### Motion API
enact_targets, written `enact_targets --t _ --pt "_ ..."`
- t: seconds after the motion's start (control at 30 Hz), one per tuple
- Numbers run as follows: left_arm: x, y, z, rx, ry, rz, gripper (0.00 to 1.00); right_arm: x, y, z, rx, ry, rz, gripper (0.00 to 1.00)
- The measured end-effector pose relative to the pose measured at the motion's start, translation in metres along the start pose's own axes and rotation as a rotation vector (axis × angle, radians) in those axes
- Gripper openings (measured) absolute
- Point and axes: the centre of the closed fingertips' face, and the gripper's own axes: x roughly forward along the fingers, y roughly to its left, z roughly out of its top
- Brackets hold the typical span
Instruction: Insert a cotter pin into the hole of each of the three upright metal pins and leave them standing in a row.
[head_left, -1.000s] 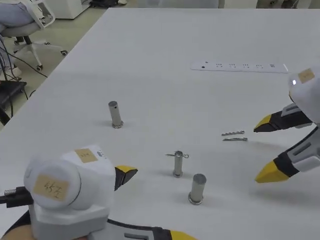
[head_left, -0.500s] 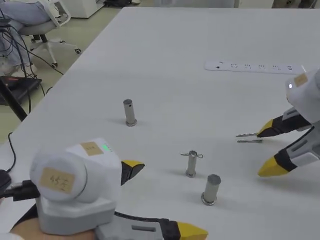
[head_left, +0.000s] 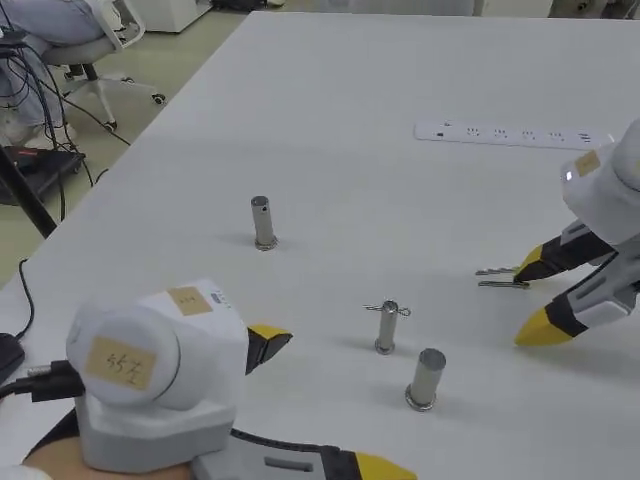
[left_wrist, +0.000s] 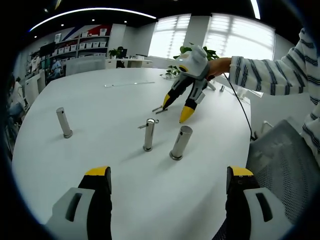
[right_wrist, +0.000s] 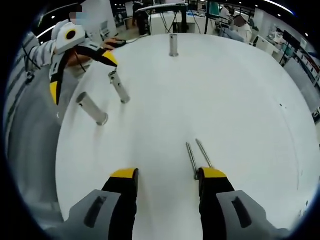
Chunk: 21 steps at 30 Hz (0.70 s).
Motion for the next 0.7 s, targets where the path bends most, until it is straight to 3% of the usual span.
enact_targets --t 0.2,0.4,0.57,0.7 --pt "0.002 -0.002 0.001 0.008 -0.009 -0.007 0.95 0.001 -0.011 -0.003 -0.009 0.038 -0.031 0.41" --pt "0.002 0.0 -0.001 0.0 -0.004 -0.005 0.94 0.001 -0.02 -0.002 0.036 0.024 -0.058 0.31" --pt "0.001 0.002 -0.001 -0.006 -0.003 0.001 0.94 0.001 -0.02 -0.001 0.037 0.032 -0.064 0.28" --pt "-0.001 0.001 0.003 0.02 -0.03 0.002 0.88 0.001 -0.018 -0.001 0.033 0.042 -0.065 0.26"
